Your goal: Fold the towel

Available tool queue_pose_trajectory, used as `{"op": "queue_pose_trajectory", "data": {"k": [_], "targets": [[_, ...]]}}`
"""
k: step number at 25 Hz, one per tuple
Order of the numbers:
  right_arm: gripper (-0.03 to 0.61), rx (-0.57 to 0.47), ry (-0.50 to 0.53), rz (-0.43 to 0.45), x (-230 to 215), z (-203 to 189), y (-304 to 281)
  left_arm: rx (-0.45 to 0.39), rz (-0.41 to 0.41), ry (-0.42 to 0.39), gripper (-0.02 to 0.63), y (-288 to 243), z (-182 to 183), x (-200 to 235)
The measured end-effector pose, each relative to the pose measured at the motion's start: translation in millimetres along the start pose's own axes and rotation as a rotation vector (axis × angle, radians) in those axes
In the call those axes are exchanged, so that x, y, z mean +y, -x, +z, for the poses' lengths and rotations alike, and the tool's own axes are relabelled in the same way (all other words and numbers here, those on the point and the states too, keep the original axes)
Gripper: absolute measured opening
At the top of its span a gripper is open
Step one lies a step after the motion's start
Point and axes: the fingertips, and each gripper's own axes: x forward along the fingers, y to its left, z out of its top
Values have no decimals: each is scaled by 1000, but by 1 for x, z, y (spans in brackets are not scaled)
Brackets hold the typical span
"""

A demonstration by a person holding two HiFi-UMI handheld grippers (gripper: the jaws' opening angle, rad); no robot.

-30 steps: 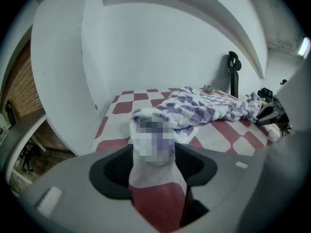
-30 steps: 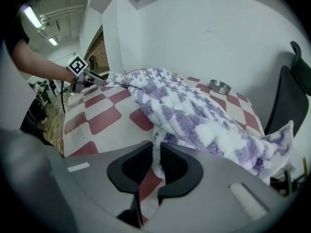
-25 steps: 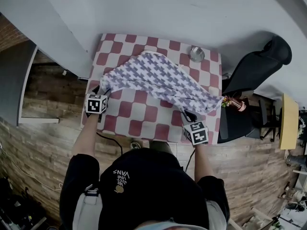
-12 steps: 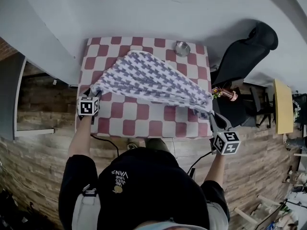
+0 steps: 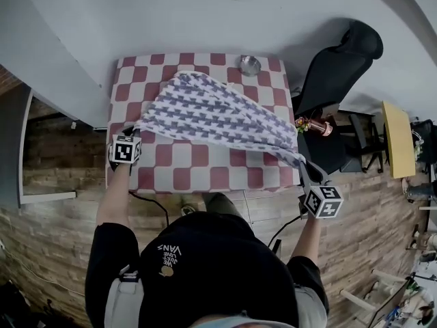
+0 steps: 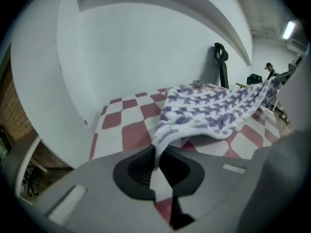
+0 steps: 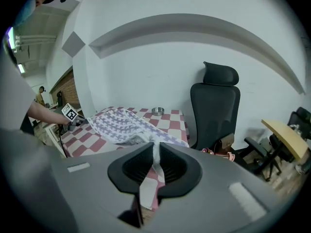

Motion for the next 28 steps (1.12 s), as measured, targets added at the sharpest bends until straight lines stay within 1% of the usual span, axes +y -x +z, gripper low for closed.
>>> {"op": "queue_pose_trajectory", "data": {"k": [3, 5, 8, 10, 13, 17, 21, 25, 28], "targets": [[44, -3, 2, 17, 2, 4, -10, -65, 60, -26, 17, 12, 35, 33], [44, -24, 16, 28, 9, 19, -21, -122, 107, -36, 17, 26, 65, 66], [44, -87, 57, 32, 5, 58, -32, -227, 184, -47, 17, 60, 114, 103], [43, -124, 86, 26, -9, 85, -33, -285, 218, -70, 17, 84, 144, 110], [43, -173, 115, 11, -26, 132, -43, -343, 261, -95, 17, 112, 179, 120], [43, -215, 177, 1, -38, 199, -75, -391, 316, -91, 17, 129, 215, 142], [43, -242, 216, -5, -45, 254, -106, -425, 362, -96, 17, 139, 250, 162], [43, -288, 234, -20, -53, 295, -125, -487, 417, -119, 17, 153, 283, 172], [43, -334, 220, -19, -56, 310, -128, -522, 445, -135, 17, 160, 286, 172]]}}
